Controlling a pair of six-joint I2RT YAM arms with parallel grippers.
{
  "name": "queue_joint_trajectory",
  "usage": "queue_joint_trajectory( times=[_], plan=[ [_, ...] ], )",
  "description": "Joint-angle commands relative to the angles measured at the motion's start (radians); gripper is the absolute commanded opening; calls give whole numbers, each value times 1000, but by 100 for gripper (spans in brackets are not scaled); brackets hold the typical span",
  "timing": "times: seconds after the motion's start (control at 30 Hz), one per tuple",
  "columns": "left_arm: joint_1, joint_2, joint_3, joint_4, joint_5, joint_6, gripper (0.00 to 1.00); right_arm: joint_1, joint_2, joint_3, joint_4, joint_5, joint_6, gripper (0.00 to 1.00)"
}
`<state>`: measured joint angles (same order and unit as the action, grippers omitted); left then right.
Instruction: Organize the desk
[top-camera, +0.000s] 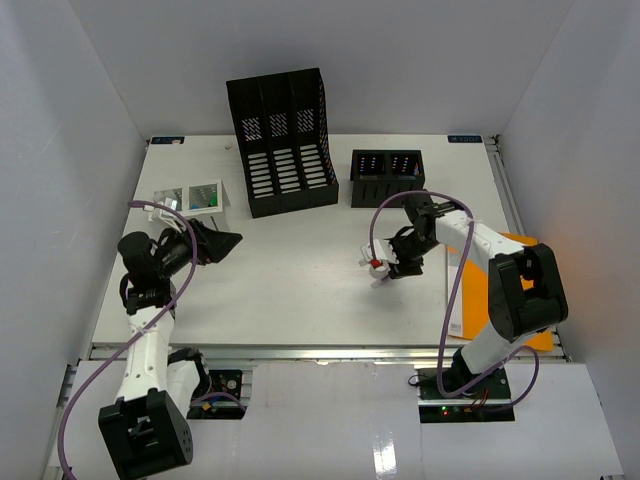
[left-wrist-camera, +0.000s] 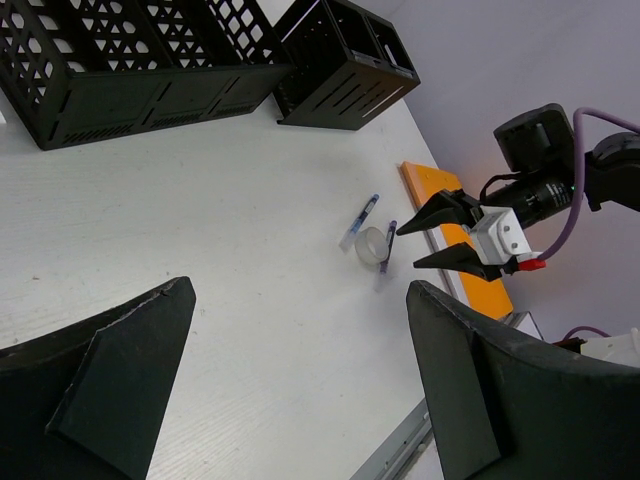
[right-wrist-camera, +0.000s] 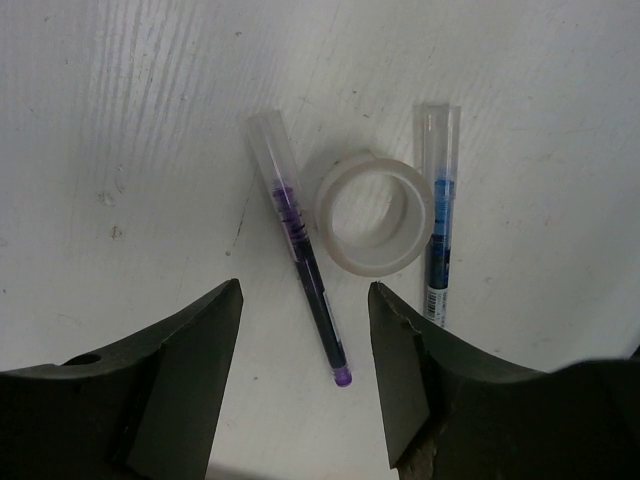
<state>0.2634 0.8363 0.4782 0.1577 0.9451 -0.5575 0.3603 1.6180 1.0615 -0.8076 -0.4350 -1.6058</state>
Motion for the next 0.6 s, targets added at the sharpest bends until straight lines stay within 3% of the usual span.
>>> queue_joint_trajectory(
  times=[0.0,0.57],
  plan=[
    [-5,-25,25,3,7,18,98,-4,37,25,23,39,11,56],
    [-16,-8,27,5,-13,-27,98,-6,89,-53,88,76,12,44]
  ],
)
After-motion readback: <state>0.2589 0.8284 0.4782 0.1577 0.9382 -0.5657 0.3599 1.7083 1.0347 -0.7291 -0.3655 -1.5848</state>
